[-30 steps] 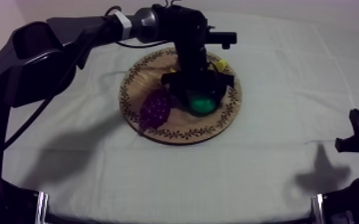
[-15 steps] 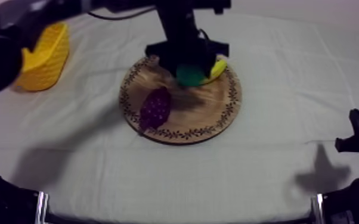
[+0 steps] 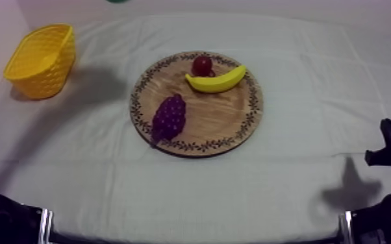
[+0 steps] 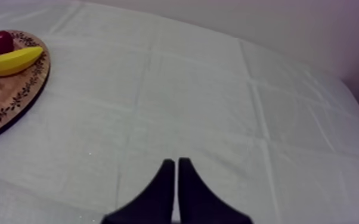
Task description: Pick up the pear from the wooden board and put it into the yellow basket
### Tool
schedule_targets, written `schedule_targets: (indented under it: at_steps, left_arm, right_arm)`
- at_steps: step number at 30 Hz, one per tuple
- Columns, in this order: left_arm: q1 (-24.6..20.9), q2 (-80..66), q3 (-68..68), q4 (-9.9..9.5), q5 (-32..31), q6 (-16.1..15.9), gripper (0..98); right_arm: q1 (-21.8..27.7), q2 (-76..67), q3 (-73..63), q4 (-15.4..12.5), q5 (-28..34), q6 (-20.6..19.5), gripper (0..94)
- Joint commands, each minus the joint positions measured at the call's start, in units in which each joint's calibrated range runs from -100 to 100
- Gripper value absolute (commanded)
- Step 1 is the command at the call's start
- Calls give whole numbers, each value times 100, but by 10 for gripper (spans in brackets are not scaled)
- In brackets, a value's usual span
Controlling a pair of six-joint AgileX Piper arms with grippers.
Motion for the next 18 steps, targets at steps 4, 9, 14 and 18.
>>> schedule_targets:
  at_steps: [4,9,14,18]
  left_arm:
    - [-953,-970,515,-265,-179,-324,478]
    - [-1740,-1054,989,-334,-678,-675,487]
    - [-2336,-689,1155,-373,-1248,-1018,490]
    - [-2664,-180,1180,-378,-1588,-1226,515]
  right_arm:
    - [0,-1,-1,0,0,-1,3]
    - [0,-1,-1,0,0,-1,3]
    - [0,-1,-1,0,0,-1,3]
    - [0,-1,-1,0,0,-1,3]
